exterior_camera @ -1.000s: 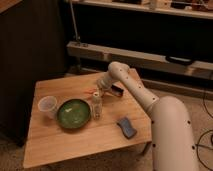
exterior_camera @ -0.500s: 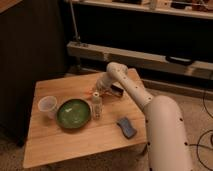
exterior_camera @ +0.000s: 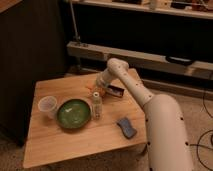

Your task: Place the pepper in the ceramic bowl

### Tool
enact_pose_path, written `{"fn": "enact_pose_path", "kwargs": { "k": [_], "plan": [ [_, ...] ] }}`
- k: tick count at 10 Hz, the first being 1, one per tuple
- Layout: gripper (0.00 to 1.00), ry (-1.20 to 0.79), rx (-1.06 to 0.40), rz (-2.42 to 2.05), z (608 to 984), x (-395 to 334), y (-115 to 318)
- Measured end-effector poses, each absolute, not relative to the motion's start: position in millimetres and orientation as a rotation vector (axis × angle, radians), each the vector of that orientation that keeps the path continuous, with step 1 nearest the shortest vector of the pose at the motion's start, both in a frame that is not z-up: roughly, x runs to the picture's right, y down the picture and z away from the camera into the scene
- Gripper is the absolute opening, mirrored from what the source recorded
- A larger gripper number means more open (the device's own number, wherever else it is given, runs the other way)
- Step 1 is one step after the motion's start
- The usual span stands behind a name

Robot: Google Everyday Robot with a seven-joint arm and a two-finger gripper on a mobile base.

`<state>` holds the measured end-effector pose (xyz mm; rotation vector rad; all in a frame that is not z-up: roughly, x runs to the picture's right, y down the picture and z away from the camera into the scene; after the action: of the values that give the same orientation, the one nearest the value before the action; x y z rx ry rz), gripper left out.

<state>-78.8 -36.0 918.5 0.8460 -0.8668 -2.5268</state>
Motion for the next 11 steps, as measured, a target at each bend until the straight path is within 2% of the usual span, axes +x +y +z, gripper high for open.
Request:
{"fn": "enact_pose_path", "kwargs": {
  "k": [1, 2, 4, 5, 9, 10, 11],
  "plan": [
    [0.0, -0.866, 0.869, -2.496, 902.6, -81.7, -49.1],
    [0.0, -0.868, 0.916, -2.444, 871.5, -90.0, -69.1],
    [0.0, -0.896, 0.973, -2.363, 834.9, -102.1, -79.4],
    [0.0, -0.957, 1.014, -2.271, 805.5, -114.5, -73.4],
    [0.0, -1.056, 1.068, -2.223, 757.8, -145.0, -23.2],
    [0.02, -1.07, 1.08, -2.235, 749.7, -149.1, -10.9],
    [0.11, -1.09, 1.097, -2.253, 742.8, -151.5, -1.0]
  ]
}}
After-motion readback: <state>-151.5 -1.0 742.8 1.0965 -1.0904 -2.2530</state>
